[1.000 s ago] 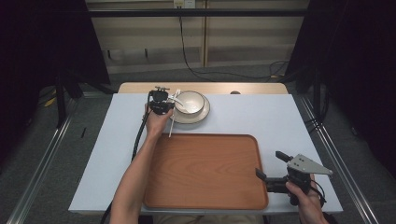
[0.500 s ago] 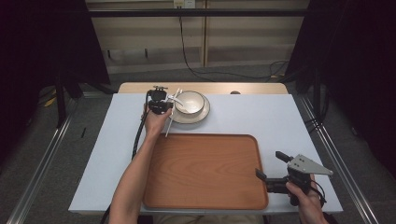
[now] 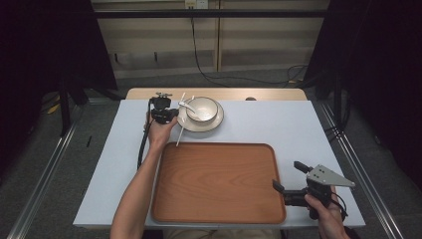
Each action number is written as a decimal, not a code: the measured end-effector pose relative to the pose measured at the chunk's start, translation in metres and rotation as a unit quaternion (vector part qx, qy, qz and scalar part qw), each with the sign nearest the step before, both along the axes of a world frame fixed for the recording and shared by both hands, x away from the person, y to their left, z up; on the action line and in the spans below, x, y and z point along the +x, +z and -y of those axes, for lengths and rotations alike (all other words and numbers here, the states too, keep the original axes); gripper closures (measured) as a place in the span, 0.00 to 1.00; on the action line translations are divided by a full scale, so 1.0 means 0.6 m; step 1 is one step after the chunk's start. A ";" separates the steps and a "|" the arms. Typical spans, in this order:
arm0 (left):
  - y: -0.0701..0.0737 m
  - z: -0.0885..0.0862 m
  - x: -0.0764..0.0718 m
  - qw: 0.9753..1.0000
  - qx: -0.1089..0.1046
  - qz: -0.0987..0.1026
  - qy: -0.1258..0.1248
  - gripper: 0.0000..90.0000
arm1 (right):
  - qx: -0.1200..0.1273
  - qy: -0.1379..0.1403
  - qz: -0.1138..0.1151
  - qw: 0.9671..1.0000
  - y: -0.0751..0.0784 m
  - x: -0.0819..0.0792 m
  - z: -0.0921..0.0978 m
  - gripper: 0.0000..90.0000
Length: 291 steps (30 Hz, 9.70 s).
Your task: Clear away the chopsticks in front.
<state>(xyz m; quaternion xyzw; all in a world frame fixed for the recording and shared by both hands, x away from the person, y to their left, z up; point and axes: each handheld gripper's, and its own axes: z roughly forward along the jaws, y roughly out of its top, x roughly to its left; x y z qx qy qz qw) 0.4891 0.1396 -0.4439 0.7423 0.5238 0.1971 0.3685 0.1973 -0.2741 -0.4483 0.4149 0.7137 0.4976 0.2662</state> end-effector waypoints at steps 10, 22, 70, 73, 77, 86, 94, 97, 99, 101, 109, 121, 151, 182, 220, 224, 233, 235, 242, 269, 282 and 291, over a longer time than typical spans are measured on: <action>0.010 -0.015 -0.024 1.000 -0.011 0.016 0.023 0.95 | 0.000 0.000 0.002 1.000 0.001 -0.002 0.000 0.03; 0.001 -0.025 -0.064 0.999 -0.036 0.016 0.032 0.95 | 0.000 0.001 0.003 1.000 0.002 -0.002 0.000 0.02; -0.010 -0.024 -0.271 0.997 -0.057 0.023 0.038 0.95 | 0.001 0.039 0.033 0.999 0.003 -0.009 -0.002 0.03; -0.013 -0.023 -0.284 0.997 -0.065 0.016 0.035 0.95 | 0.002 0.038 0.031 0.999 0.003 -0.010 -0.003 0.03; -0.013 -0.022 -0.300 0.997 -0.061 0.018 0.039 0.95 | 0.002 0.042 0.034 0.999 0.003 -0.010 -0.003 0.03; -0.010 -0.027 -0.343 0.995 -0.082 0.013 0.062 0.95 | 0.001 0.045 0.033 0.998 0.003 -0.010 -0.003 0.03; -0.022 -0.025 -0.355 0.995 -0.060 0.008 0.082 0.95 | 0.001 0.045 0.036 0.998 0.003 -0.009 -0.003 0.03; -0.033 -0.022 -0.353 0.995 -0.051 -0.003 0.090 0.95 | 0.000 0.045 0.036 0.998 0.003 -0.009 -0.003 0.03; -0.040 -0.020 -0.347 0.994 -0.053 -0.016 0.097 0.95 | 0.000 0.045 0.038 0.998 0.003 -0.009 -0.003 0.03; -0.046 -0.014 -0.342 0.993 -0.059 -0.022 0.104 0.95 | 0.002 0.045 0.038 0.998 0.003 -0.009 -0.003 0.03; -0.052 -0.005 -0.338 0.994 -0.027 -0.035 0.099 0.95 | 0.001 0.047 0.041 0.998 0.003 -0.010 -0.004 0.03; -0.052 -0.007 -0.338 0.996 -0.026 -0.038 0.083 0.92 | 0.001 0.047 0.040 0.998 0.003 -0.010 -0.004 0.03; -0.030 -0.031 -0.292 0.997 -0.020 0.073 0.000 0.23 | 0.001 0.046 0.042 0.998 0.004 -0.011 -0.003 0.03; 0.003 -0.043 -0.144 0.993 -0.033 0.115 -0.021 0.39 | 0.001 0.043 0.036 0.998 0.002 -0.009 -0.003 0.03; -0.015 0.023 -0.057 0.993 0.007 0.045 -0.110 0.69 | 0.004 0.043 0.034 0.999 0.002 -0.010 -0.003 0.03; -0.022 0.026 -0.054 0.994 0.029 0.043 -0.100 0.73 | 0.004 0.043 0.034 0.998 0.002 -0.010 -0.003 0.03; -0.027 0.028 -0.045 0.993 0.041 0.037 -0.104 0.87 | 0.007 0.044 0.034 0.998 0.000 -0.009 -0.002 0.02; -0.027 0.032 -0.040 0.994 0.041 0.032 -0.100 0.88 | 0.008 0.041 0.032 0.999 0.000 -0.009 -0.001 0.02; -0.027 0.035 -0.022 0.995 0.045 0.022 -0.090 0.89 | 0.007 0.044 0.033 0.998 0.000 -0.009 -0.001 0.02; -0.038 0.052 0.020 0.997 0.057 -0.010 -0.055 0.88 | 0.009 0.035 0.030 0.999 -0.001 -0.009 0.002 0.02; -0.033 0.046 0.018 0.997 0.051 -0.020 -0.061 0.94 | 0.009 0.035 0.032 0.999 -0.001 -0.010 0.002 0.02; -0.024 0.043 0.016 0.997 0.048 -0.011 -0.056 0.95 | 0.011 0.035 0.033 0.999 0.000 -0.011 0.001 0.02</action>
